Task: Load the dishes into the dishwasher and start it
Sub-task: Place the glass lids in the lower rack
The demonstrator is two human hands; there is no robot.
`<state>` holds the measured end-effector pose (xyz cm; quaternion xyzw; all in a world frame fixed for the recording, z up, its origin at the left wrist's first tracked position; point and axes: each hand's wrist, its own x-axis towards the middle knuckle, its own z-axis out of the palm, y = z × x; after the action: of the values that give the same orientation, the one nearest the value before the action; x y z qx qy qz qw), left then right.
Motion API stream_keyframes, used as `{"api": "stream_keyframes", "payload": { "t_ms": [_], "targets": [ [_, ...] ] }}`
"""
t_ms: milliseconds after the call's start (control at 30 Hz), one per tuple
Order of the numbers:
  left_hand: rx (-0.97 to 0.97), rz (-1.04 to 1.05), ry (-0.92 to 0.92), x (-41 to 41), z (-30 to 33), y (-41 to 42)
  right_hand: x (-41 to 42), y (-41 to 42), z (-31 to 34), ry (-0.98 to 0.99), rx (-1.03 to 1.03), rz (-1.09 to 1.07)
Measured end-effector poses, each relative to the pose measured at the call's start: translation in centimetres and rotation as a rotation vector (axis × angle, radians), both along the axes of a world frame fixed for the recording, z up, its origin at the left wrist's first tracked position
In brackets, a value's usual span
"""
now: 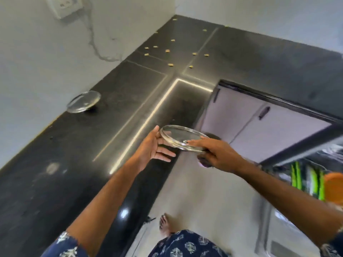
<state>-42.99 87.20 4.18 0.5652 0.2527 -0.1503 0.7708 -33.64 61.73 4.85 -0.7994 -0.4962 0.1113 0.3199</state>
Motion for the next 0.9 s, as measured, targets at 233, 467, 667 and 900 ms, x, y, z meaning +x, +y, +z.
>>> {"api": "stream_keyframes", "payload": {
  "t_ms": [233, 467, 667, 900],
  "targets": [
    [0.177, -0.215, 0.005, 6.6, -1.5, -23.1, -3.6, -22.6, -0.4, 0.655, 0.408, -0.608],
    [0.316, -0.548, -0.078, 7.2, -6.2, -44.0, -8.3, -43.2, -3.4, 1.001, 0.696, -1.063],
    [0.069, -0.783, 0.117, 7.9, -8.7, -57.3, -10.9, -54.1, -6.4, 1.117, 0.771, -1.333],
    [0.218, -0.924, 0.351, 12.3, -16.2, -70.6, -9.5, -63.1, -10.5, 1.125, 0.678, -1.533]
  ]
}}
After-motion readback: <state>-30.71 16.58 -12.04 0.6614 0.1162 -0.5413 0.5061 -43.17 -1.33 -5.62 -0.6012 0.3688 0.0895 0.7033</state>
